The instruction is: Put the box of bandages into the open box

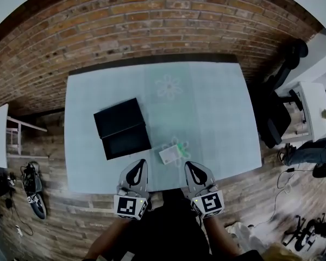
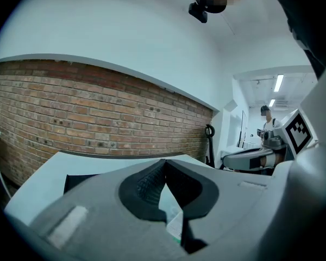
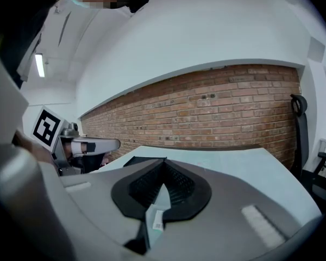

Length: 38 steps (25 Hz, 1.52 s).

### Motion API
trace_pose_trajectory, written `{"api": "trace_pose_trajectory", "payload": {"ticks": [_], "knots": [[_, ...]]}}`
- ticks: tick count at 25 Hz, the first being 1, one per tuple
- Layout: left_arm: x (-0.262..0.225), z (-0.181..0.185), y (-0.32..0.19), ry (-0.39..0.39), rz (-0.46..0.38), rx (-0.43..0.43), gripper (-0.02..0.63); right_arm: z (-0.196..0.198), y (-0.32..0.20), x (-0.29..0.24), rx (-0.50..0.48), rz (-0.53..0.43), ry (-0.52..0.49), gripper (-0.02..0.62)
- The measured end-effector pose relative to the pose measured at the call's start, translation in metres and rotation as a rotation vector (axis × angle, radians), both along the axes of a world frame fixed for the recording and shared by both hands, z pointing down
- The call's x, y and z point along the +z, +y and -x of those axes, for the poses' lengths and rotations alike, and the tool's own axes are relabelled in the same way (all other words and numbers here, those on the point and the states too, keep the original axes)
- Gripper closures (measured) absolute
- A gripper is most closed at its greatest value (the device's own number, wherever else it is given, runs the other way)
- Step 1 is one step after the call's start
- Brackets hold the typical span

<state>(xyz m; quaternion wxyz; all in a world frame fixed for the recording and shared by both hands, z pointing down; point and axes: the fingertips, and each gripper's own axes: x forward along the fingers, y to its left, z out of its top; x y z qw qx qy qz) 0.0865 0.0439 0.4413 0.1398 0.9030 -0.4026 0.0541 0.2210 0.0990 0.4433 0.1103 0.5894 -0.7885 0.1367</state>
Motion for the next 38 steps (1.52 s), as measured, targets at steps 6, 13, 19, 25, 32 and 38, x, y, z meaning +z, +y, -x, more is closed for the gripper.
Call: {"api": "trace_pose_trajectory", "payload": {"ticks": [6, 13, 19, 25, 32, 38], "knots": [[0.029, -0.030, -0.007, -0.035, 0.049, 0.001, 0.607, -0.018, -0.009, 0.060, -0.056, 0.164, -0.074, 0.584], [0.053, -0.058, -0.010, -0.068, 0.091, -0.010, 0.607, -0.038, -0.018, 0.121, -0.069, 0.304, -0.142, 0.546], [0.068, -0.071, -0.015, -0.079, 0.125, -0.019, 0.607, -0.044, -0.019, 0.170, -0.096, 0.449, -0.154, 0.511], [0.082, -0.078, -0.015, -0.089, 0.160, -0.043, 0.607, -0.047, -0.017, 0.202, -0.124, 0.542, -0.170, 0.481], [0.094, -0.084, -0.016, -0.093, 0.183, -0.072, 0.607, -0.045, -0.014, 0.231, -0.169, 0.642, -0.220, 0.447], [0.099, -0.084, -0.018, -0.098, 0.193, -0.093, 0.607, -0.048, -0.016, 0.244, -0.172, 0.678, -0.244, 0.433]]}}
